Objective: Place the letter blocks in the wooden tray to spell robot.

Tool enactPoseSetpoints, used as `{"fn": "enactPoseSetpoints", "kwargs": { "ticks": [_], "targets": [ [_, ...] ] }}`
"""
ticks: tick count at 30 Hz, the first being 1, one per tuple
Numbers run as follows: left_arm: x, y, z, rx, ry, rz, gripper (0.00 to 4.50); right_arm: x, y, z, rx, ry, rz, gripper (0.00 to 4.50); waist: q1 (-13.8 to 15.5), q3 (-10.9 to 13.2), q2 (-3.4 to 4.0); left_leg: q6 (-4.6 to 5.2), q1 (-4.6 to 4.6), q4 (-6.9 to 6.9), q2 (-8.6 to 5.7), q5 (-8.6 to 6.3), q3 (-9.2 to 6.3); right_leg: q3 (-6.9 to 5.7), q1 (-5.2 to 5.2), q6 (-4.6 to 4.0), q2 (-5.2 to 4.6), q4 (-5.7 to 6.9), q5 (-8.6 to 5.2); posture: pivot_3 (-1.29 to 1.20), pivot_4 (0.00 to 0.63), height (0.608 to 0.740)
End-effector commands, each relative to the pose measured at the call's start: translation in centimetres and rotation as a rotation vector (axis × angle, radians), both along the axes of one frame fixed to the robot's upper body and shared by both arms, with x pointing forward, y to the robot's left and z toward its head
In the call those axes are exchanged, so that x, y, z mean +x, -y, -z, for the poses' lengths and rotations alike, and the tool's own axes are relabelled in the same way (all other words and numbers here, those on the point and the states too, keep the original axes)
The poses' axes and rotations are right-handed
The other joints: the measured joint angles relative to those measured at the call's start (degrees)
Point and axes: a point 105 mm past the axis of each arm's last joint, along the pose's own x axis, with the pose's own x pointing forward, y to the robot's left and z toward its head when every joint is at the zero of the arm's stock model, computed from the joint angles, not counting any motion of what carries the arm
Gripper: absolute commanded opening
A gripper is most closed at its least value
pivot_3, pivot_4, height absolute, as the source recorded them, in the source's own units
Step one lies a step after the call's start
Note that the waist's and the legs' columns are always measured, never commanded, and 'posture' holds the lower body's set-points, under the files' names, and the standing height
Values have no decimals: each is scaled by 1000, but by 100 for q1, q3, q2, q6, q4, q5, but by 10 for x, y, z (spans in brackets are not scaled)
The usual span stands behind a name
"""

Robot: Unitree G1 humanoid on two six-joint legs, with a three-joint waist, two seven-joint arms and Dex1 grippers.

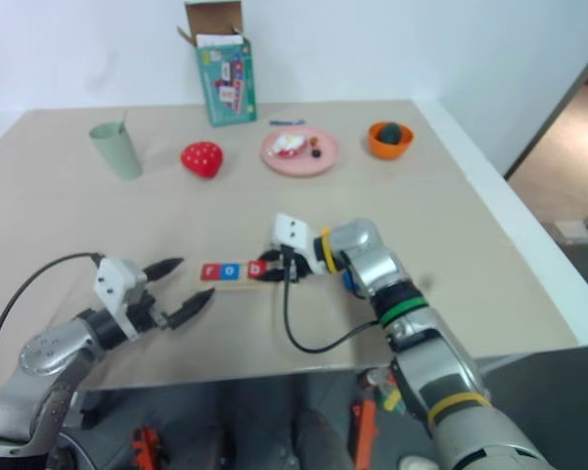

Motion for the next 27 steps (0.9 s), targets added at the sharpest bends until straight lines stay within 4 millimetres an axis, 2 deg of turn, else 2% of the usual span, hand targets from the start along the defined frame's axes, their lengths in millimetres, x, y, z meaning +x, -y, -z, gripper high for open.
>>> {"fn": "enactPoseSetpoints", "kwargs": {
  "ticks": [1, 25, 26, 27],
  "targets": [
    [-4, 4, -12, -2, 55, 14, 4500, 3, -7, -11, -1, 46, -30, 1189, -1, 0, 0, 0, 0, -1, 0, 0, 0, 0, -1, -1, 1, 0, 0, 0, 150, 740],
    [-7, 15, -7, -6, 28, 57, 4500, 5, -20, -3, 7, -19, -37, 1189, -10, 0, 1, 0, 2, -3, 5, 0, -3, -3, -1, -7, 7, 1, 0, 0, 150, 740],
    [-7, 15, -7, -6, 27, 57, 4500, 5, -21, -4, 12, -25, -37, 2221, -10, 0, 1, 0, 2, -3, 5, 0, -3, -3, -1, -7, 7, 1, -1, 0, 150, 740],
    [-7, 15, -7, -6, 27, 58, 4500, 4, -22, -5, 16, -25, -43, 2594, -10, 0, 1, 0, 2, -4, 5, 0, -3, -3, -1, -7, 7, 1, -1, 0, 150, 740]
  ]
}}
